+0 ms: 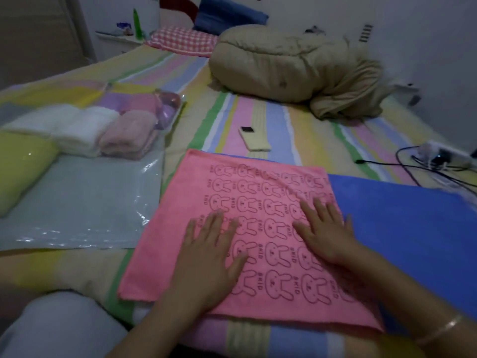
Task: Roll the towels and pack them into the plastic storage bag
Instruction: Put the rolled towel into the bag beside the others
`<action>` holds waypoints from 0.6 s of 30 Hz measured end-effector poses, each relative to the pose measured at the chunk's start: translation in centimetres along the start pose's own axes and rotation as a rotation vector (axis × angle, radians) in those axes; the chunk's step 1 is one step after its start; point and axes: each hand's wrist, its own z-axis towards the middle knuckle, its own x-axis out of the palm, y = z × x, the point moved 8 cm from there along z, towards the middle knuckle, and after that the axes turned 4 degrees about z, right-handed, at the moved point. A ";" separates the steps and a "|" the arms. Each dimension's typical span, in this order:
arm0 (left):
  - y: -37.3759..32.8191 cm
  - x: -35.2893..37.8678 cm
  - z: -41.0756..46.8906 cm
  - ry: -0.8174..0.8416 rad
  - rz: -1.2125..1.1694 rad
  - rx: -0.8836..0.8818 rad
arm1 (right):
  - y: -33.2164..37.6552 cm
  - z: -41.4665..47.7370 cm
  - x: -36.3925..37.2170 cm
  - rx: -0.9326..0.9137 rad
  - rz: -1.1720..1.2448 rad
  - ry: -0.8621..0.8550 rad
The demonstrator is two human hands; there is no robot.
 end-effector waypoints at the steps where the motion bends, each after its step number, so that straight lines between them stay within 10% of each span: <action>1: 0.6 0.0 -0.3 0.003 0.013 -0.002 | -1.3 -0.9 0.3 0.012 0.002 0.009; 18: 1.3 -0.8 -0.9 0.158 0.026 -0.053 | -4.7 -12.1 2.7 -0.232 0.045 -0.041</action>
